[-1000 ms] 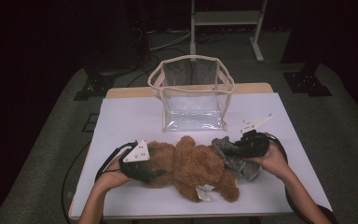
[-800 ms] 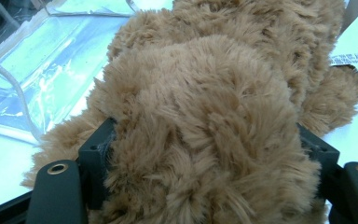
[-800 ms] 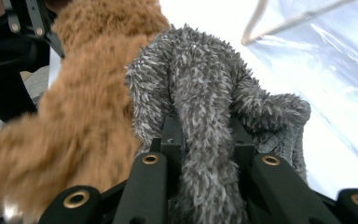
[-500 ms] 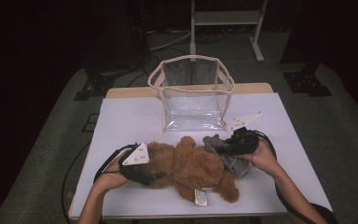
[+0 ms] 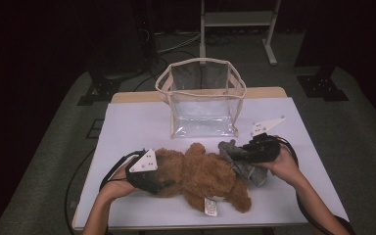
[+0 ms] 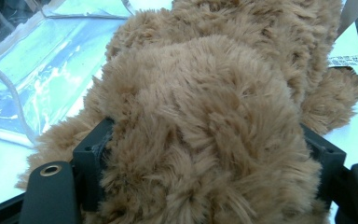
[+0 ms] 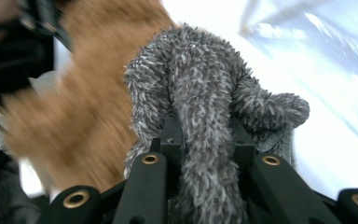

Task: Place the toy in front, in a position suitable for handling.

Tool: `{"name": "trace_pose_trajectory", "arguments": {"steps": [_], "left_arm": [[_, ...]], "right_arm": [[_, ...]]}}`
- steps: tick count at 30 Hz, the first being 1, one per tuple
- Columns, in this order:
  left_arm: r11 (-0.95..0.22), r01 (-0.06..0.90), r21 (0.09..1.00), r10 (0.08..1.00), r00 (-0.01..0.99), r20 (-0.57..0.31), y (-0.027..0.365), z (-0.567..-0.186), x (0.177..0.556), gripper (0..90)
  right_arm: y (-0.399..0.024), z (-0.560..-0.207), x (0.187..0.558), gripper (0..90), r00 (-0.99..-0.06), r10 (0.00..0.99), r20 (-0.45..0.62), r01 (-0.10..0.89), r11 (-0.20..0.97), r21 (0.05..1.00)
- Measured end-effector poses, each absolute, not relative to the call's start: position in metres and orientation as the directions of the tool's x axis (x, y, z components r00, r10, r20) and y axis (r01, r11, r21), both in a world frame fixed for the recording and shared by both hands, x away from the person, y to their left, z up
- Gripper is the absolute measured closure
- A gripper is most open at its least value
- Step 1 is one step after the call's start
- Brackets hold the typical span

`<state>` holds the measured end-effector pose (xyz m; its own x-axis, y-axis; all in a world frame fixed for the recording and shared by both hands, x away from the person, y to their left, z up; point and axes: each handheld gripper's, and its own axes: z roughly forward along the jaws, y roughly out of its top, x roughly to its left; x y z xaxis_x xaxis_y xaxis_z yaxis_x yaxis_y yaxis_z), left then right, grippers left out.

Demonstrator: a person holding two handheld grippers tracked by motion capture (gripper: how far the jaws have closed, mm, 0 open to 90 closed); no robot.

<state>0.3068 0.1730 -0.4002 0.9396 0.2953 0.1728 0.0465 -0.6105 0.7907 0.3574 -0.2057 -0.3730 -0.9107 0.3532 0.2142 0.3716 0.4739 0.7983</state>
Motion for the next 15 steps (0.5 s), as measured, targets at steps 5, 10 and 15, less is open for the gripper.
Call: {"name": "trace_pose_trajectory", "arguments": {"steps": [5,10,15], "left_arm": [[-0.614,0.050,0.788,0.301,0.937,0.176,0.171,-0.399,0.308,22.8],[-0.622,0.049,0.782,0.302,0.936,0.181,0.169,-0.399,0.308,22.1],[-0.614,0.045,0.788,0.303,0.935,0.183,0.169,-0.397,0.308,16.4]], "right_arm": [[-0.161,-0.344,0.347,73.3,-0.958,0.232,0.171,0.267,0.490,0.830],[-0.130,-0.346,0.336,72.8,-0.975,0.182,0.130,0.213,0.568,0.795],[-0.137,-0.365,0.340,73.4,-0.966,0.202,0.164,0.251,0.552,0.795]]}}
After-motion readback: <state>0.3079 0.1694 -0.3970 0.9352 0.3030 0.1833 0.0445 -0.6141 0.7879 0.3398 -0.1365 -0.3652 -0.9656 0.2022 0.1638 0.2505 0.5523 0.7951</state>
